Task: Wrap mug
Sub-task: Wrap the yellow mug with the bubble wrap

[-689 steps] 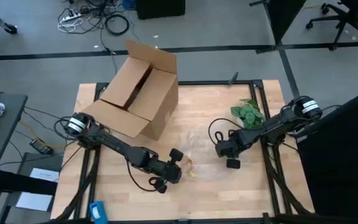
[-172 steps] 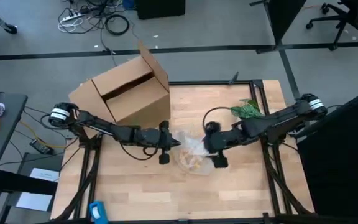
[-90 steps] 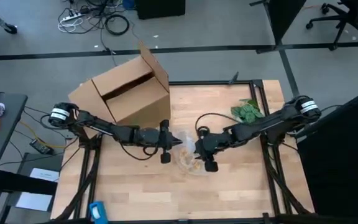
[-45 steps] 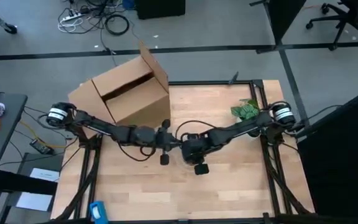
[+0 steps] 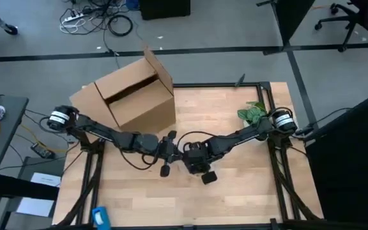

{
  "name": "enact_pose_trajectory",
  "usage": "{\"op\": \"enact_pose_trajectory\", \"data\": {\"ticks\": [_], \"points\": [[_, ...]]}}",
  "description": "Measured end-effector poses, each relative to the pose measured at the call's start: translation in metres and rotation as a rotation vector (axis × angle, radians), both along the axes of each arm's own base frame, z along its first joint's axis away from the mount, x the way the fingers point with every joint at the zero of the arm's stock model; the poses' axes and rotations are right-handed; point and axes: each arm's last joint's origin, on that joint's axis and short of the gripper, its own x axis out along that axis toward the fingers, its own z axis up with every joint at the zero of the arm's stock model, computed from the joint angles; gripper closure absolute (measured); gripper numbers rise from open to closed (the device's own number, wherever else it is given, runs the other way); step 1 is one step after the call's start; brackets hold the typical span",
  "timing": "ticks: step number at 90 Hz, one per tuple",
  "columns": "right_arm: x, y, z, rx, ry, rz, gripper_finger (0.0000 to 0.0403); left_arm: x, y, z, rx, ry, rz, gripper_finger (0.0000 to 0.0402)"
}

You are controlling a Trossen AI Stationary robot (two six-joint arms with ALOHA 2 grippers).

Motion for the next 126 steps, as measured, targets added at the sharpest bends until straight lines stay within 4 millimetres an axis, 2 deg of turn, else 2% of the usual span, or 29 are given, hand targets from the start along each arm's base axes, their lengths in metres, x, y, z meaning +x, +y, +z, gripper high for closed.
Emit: {"op": "enact_pose_trajectory", "data": {"ticks": [21,42,63,92,104,126], "points": [[0.0,0.008,0.013,-0.036,0.004,-0.005,0.03,-0.005,-0.003,-0.013,0.042,0.121,-0.057,0.0401],[-0.003,0.013,0.027,-0.049,0.024,-0.048,0.0245,-0.006,-0.001,-0.012,0.047,0.127,-0.045,0.0401],[0.0,0.023,0.048,-0.047,-0.013,-0.055,0.0208,-0.003,0.0,-0.004,0.044,0.043,0.004,0.0401],[-0.009,0.025,0.082,-0.055,0.067,-0.09,0.0172,0.0,0.001,0.006,0.029,-0.064,0.055,0.0401],[-0.004,0.026,0.08,-0.047,0.009,-0.092,0.0173,0.001,0.001,0.008,0.022,-0.099,0.068,0.0401],[0.008,0.033,0.042,0.053,-0.107,-0.017,0.018,0.002,0.002,0.006,0.029,-0.091,0.099,0.0401]]}}
